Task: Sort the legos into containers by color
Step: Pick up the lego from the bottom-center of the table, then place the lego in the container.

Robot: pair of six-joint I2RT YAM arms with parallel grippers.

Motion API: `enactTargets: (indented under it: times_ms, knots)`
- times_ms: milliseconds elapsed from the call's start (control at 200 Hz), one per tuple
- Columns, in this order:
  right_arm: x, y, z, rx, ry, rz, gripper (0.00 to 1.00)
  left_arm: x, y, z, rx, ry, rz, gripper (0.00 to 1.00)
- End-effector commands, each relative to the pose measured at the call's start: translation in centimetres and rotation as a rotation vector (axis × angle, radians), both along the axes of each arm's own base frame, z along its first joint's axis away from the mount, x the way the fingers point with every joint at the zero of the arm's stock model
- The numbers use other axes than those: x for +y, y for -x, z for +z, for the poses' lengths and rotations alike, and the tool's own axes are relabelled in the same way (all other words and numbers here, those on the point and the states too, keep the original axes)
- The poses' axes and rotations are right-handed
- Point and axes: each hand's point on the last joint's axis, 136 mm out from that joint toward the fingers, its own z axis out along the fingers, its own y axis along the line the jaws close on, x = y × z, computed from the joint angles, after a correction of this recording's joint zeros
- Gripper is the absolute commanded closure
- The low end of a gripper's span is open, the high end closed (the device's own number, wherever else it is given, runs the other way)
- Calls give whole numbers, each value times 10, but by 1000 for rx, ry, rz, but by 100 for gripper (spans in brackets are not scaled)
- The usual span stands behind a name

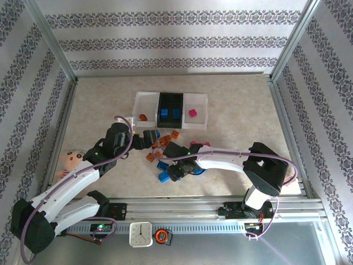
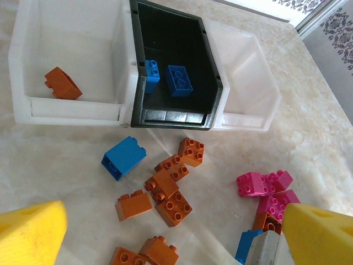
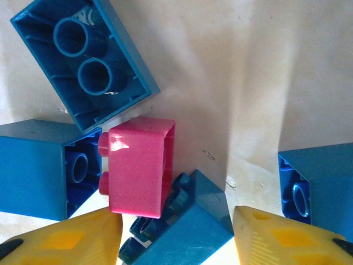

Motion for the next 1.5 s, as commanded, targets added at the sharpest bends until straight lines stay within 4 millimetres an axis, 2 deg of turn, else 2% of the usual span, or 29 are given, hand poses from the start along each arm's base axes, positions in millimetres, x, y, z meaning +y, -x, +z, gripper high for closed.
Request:
enactTargets:
  times_ms: [0, 190, 445, 595, 690, 814, 989, 1084, 1264, 1354, 1494]
  knots:
    - [-10, 1, -7, -4, 52, 0, 51, 9, 2, -3, 13, -9, 32, 0]
    - [-14, 6, -7, 7, 34, 1, 61, 11, 1, -2, 8, -17, 41, 0]
    - [-8, 7, 14, -17, -63, 27, 73, 12, 1, -1, 6, -24, 42, 0]
    - [-10, 5, 39, -26, -164, 10, 80, 15, 1, -4, 12, -41, 53, 0]
    - [-14, -8, 65, -65, -237, -24, 81, 20, 2, -6, 20, -64, 72, 0]
    - [-12, -50, 105, -150, -331, -75, 81, 22, 4, -11, 29, -69, 75, 0]
    - [-2, -137, 146, -287, -377, -182, 81, 20, 10, -19, 56, -51, 63, 0]
    - [5, -185, 149, -320, -373, -245, 80, 20, 13, -23, 66, -48, 59, 0]
    - [19, -261, 128, -349, -335, -328, 79, 18, 17, -29, 82, -36, 43, 0]
    - [24, -288, 115, -355, -301, -358, 79, 18, 18, -34, 96, -35, 44, 0]
    - [23, -314, 102, -372, -247, -417, 74, 18, 23, -40, 122, -47, 32, 0]
